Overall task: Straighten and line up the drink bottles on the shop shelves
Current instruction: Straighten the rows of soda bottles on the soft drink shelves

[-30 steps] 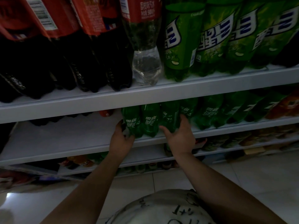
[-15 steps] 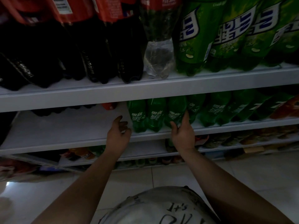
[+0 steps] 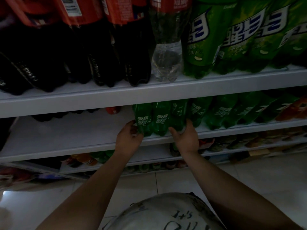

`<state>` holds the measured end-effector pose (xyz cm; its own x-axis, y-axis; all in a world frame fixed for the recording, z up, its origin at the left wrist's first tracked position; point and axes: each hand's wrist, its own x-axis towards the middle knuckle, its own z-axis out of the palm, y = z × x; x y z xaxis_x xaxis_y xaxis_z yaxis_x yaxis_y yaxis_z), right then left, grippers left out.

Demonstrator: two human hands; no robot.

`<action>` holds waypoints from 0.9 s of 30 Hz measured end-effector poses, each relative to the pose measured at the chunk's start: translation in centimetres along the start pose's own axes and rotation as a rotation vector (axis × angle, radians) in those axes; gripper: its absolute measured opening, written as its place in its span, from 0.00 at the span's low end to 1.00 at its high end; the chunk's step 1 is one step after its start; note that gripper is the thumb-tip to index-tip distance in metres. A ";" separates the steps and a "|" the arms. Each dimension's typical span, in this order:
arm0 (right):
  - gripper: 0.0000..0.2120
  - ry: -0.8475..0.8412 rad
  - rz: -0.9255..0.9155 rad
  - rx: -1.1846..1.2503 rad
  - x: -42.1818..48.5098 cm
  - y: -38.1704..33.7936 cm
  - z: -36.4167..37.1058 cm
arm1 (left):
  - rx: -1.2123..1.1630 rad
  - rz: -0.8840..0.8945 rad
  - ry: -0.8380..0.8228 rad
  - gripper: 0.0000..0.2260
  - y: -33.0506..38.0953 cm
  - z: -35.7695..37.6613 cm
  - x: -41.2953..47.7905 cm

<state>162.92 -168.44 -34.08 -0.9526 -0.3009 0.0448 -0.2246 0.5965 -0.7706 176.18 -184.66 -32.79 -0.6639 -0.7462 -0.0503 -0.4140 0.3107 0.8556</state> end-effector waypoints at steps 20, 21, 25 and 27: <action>0.18 -0.113 -0.147 -0.012 1.1 0.9 -0.7 | -0.013 -0.060 0.009 0.21 0.0 0.5 -0.5; 0.21 -0.079 -0.149 0.034 1.1 0.5 -0.9 | -0.020 -0.059 0.014 0.21 0.1 0.6 -0.5; 0.30 -0.032 -0.065 0.098 1.9 -1.2 -1.4 | -0.030 -0.048 0.009 0.22 0.6 0.7 -0.4; 0.30 -0.050 -0.043 0.065 2.2 -1.3 -1.6 | -0.019 -0.037 0.012 0.21 0.7 0.7 -0.4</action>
<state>160.77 -168.72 -31.92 -0.9305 -0.3631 0.0478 -0.2497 0.5334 -0.8082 175.68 -183.76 -32.51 -0.6409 -0.7639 -0.0756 -0.4256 0.2716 0.8632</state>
